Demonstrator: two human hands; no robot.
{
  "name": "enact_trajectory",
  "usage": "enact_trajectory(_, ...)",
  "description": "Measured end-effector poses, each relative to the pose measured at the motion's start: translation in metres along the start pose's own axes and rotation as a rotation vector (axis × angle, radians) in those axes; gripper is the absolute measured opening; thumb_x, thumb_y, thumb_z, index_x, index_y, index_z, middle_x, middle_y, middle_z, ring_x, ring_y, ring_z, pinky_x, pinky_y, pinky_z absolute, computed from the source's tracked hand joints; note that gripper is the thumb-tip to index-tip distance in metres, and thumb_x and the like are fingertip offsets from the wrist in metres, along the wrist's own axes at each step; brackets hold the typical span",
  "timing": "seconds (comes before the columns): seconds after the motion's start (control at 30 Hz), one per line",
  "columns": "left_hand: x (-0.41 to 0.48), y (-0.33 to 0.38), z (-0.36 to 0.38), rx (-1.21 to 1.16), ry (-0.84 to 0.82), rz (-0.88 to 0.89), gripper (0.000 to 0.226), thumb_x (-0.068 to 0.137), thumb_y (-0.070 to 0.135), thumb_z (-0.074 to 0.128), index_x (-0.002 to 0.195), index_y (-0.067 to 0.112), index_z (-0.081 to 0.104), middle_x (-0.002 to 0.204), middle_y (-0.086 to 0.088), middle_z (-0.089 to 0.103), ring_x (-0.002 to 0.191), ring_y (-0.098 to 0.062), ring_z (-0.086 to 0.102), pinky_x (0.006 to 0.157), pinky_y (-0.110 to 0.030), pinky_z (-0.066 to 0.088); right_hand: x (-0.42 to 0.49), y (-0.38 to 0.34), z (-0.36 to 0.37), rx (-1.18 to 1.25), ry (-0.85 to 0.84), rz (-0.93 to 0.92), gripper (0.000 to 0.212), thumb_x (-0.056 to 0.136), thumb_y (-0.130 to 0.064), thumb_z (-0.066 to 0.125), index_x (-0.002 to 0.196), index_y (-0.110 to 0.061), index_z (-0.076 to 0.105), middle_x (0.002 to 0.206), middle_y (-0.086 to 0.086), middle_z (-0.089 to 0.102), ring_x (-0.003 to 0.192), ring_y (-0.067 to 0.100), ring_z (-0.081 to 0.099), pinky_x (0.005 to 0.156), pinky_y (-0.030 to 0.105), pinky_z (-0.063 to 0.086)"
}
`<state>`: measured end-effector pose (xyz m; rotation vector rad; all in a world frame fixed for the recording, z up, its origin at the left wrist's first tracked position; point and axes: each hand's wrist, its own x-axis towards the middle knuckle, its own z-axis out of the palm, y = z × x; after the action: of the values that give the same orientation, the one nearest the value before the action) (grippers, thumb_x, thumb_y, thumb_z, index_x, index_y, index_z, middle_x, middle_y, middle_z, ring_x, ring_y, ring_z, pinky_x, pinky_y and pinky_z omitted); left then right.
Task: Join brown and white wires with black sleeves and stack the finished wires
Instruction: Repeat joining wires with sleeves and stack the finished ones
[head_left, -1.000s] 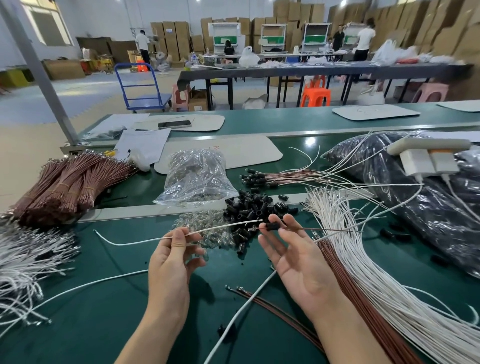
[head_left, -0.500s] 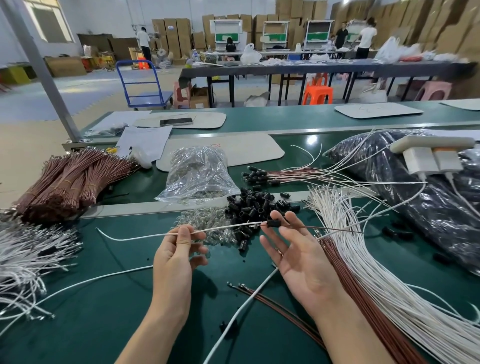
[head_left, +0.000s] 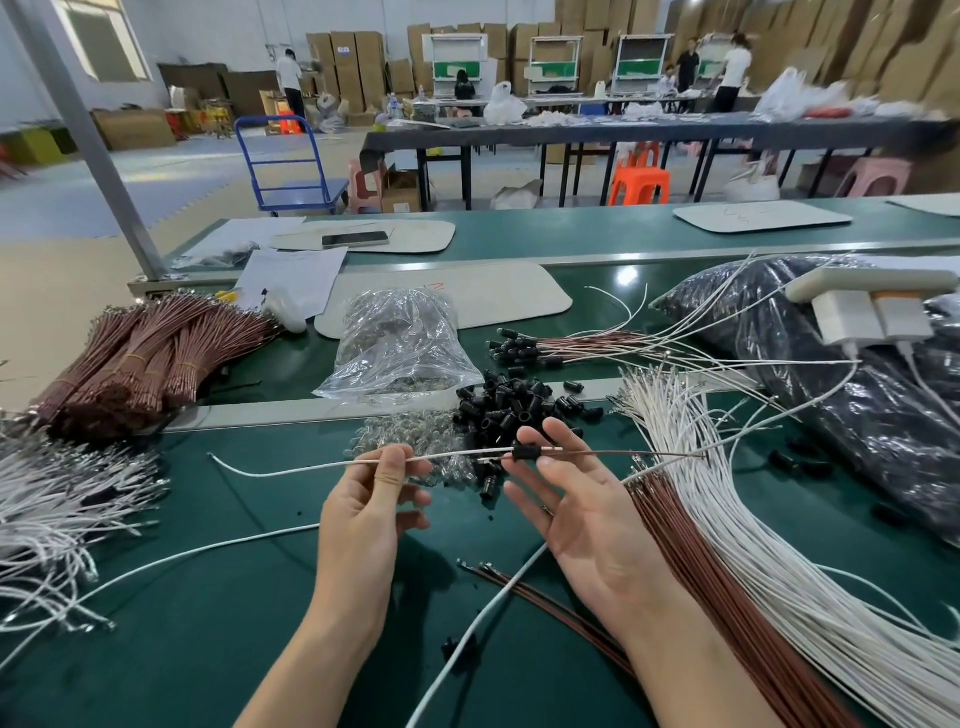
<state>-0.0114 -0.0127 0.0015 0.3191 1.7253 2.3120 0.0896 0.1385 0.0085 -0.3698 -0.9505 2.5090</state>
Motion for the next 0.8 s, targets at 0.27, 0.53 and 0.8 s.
enact_trajectory(0.27,-0.010,-0.001,0.006,0.121,-0.145,0.040,0.020,0.082,0.045,0.068,0.090,0.030,0.079,0.091,0.006,0.075,0.076,-0.003,0.064,0.062,-0.020,0.055,-0.005,0.014,0.006,-0.297,-0.066,-0.039,0.028,0.096,0.000,0.058,0.114,-0.018,0.069,0.121,0.005,0.073,0.107,0.025,0.071,0.081,0.031,0.059)
enact_trajectory(0.53,-0.014,0.003,0.008,0.082,-0.229,0.005,0.017,0.083,0.038,0.069,0.093,0.028,0.079,0.090,0.000,0.076,0.081,-0.011,0.069,0.064,-0.023,0.057,-0.008,0.015,0.012,-0.468,-0.083,-0.050,0.025,0.096,-0.006,0.063,0.108,-0.022,0.077,0.113,0.005,0.075,0.104,0.019,0.072,0.081,0.026,0.058)
enact_trajectory(0.8,-0.015,0.001,0.009,0.084,-0.241,0.038,0.015,0.078,0.034,0.075,0.091,0.029,0.073,0.086,-0.002,0.075,0.079,-0.013,0.071,0.066,-0.023,0.057,-0.010,0.015,0.014,-0.515,-0.086,-0.025,0.024,0.086,-0.033,0.071,0.107,-0.027,0.077,0.108,0.007,0.077,0.102,0.021,0.073,0.076,0.023,0.057)
